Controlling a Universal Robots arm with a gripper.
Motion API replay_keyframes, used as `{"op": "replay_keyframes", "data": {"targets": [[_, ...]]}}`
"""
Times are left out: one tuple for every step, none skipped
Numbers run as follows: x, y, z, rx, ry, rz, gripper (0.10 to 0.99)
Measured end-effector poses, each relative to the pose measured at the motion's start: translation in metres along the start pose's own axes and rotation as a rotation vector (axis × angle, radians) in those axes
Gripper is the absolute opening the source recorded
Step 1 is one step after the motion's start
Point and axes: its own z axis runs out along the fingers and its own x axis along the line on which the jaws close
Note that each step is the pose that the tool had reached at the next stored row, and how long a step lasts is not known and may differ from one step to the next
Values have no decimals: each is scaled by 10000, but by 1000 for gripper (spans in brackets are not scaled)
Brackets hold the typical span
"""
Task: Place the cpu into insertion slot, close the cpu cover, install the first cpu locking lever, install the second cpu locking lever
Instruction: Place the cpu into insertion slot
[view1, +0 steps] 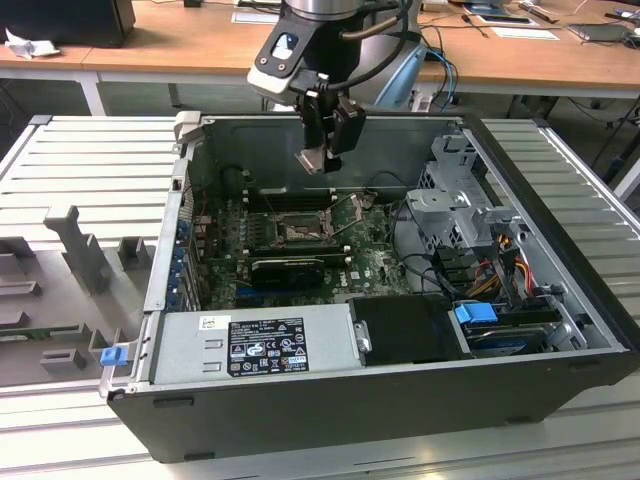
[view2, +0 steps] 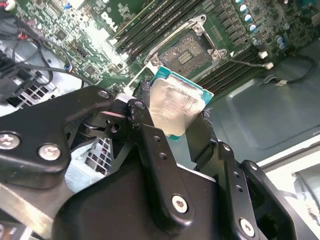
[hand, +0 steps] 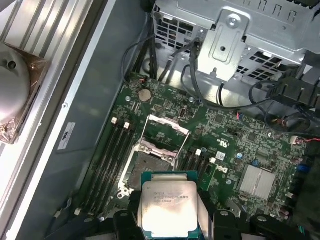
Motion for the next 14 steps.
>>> {"op": "replay_keyframes", "data": {"targets": [[0,0,5,-6,-19,250,529],[0,-1,9,-8,-29,359,529],[0,-1,18,-12,-42,530,529],[0,-3,24,-14,-48,622,529],[1,-7,31,-15,-57,724,529],[2,-11,35,-17,-60,767,529],[4,-17,42,-19,-65,835,529],[4,-17,47,-19,-69,877,529],[4,-18,50,-20,-73,915,529],[5,-19,55,-21,-76,975,529],[5,-20,60,-22,-80,1029,529],[4,-21,64,-23,-87,1092,529],[4,-21,66,-24,-90,1132,529],[4,-22,70,-26,-93,1188,529]]}}
